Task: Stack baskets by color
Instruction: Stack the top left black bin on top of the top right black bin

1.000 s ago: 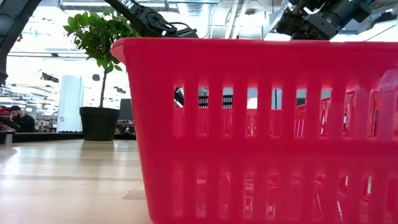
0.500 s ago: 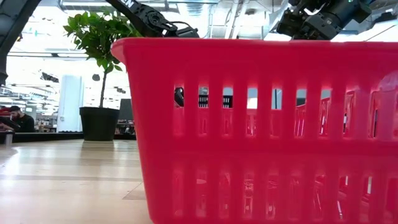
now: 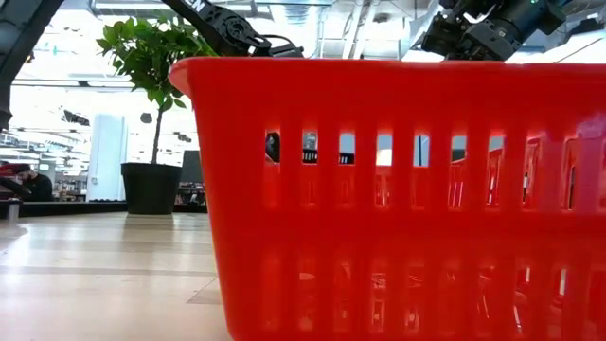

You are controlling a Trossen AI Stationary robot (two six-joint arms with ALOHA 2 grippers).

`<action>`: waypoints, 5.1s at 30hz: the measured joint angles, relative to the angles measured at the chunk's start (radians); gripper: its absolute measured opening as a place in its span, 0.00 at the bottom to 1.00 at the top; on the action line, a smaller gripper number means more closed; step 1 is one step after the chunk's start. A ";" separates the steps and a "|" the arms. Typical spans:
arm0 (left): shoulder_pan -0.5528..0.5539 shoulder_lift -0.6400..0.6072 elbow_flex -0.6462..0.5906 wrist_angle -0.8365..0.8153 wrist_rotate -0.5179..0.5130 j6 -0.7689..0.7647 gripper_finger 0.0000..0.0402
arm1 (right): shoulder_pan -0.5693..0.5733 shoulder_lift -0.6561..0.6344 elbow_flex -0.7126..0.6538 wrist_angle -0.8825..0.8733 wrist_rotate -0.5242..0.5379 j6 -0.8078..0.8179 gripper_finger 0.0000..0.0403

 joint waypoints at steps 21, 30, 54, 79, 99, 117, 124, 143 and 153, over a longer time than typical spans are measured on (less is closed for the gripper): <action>-0.039 0.096 0.158 -0.169 0.050 -0.331 0.00 | 0.003 0.000 0.000 -0.052 -0.002 -0.004 0.47; -0.049 0.093 0.194 -0.154 0.107 -0.345 0.00 | 0.002 0.000 0.000 -0.055 -0.002 -0.018 0.47; -0.027 0.093 0.185 -0.173 0.233 -0.481 0.04 | 0.002 0.000 0.000 -0.056 -0.002 -0.018 0.47; -0.031 0.093 0.185 -0.119 0.146 -0.638 0.43 | 0.002 0.000 0.000 -0.047 -0.002 -0.019 0.47; -0.027 0.093 0.186 -0.113 0.146 -0.688 0.01 | 0.002 0.000 0.000 -0.047 -0.002 -0.019 0.47; -0.026 0.093 0.186 -0.069 0.144 -0.815 0.00 | 0.002 0.000 0.000 -0.048 -0.001 -0.039 0.47; -0.048 0.093 0.186 -0.059 0.115 -0.860 0.00 | 0.002 0.000 0.000 -0.048 -0.001 -0.052 0.47; -0.070 -0.033 -0.108 0.275 0.106 -0.894 0.00 | 0.000 0.000 0.000 -0.046 -0.001 -0.121 0.47; -0.052 -0.019 -0.179 0.275 0.103 -0.731 0.00 | 0.000 0.000 0.000 -0.041 -0.001 -0.117 0.47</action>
